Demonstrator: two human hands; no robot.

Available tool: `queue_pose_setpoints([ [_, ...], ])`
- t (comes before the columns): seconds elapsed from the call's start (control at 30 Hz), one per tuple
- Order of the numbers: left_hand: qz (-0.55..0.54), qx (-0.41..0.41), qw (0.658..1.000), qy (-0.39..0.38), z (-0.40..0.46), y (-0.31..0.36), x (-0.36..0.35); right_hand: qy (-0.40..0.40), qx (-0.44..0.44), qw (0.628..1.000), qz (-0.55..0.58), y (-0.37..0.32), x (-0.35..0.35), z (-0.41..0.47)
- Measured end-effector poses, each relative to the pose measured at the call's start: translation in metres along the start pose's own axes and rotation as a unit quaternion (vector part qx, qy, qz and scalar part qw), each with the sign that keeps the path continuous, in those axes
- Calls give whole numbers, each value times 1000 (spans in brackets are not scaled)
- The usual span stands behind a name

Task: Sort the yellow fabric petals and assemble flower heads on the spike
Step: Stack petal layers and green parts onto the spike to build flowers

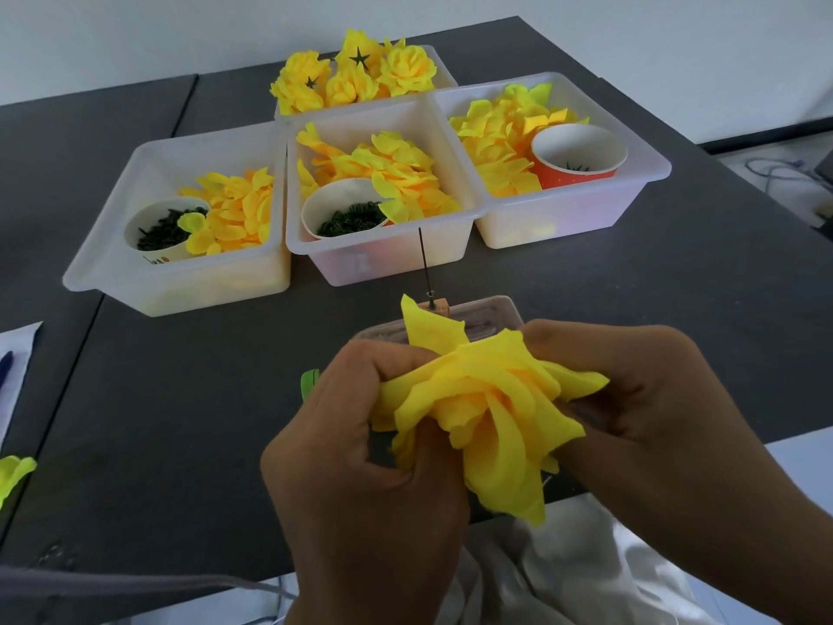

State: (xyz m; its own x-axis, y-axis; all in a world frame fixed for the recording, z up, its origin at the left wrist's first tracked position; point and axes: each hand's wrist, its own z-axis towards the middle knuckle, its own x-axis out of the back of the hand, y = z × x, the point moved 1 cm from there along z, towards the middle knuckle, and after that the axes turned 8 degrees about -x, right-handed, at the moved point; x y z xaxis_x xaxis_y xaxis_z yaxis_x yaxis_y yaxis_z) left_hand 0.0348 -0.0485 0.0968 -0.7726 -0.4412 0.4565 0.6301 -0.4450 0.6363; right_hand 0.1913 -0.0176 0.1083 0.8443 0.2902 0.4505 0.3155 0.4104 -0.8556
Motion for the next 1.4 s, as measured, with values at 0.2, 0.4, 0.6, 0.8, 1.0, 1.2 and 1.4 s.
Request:
queue_pose_setpoints([
  [0.2,34,-1,997,72,-11,4,-8,6,7,1000,-24,2,-1,-1],
  [0.4,-8,45,999,14,0,1,-5,-53,-70,996,-5,5,8,13],
  [0.6,-140,157,977,-40,20,-8,4,-174,-231,926,244,-3,26,36],
  [0.8,-129,213,968,24,22,-12,-5,-93,-224,945,221,-19,6,36],
  [1.0,-272,200,941,-18,21,-3,-1,-59,-177,978,96,-15,9,19],
  [1.2,-411,227,881,-56,26,-6,1,-55,-150,975,153,-4,9,21],
  [1.4,-462,255,845,-80,16,-8,-4,-26,-191,949,249,7,1,22],
])
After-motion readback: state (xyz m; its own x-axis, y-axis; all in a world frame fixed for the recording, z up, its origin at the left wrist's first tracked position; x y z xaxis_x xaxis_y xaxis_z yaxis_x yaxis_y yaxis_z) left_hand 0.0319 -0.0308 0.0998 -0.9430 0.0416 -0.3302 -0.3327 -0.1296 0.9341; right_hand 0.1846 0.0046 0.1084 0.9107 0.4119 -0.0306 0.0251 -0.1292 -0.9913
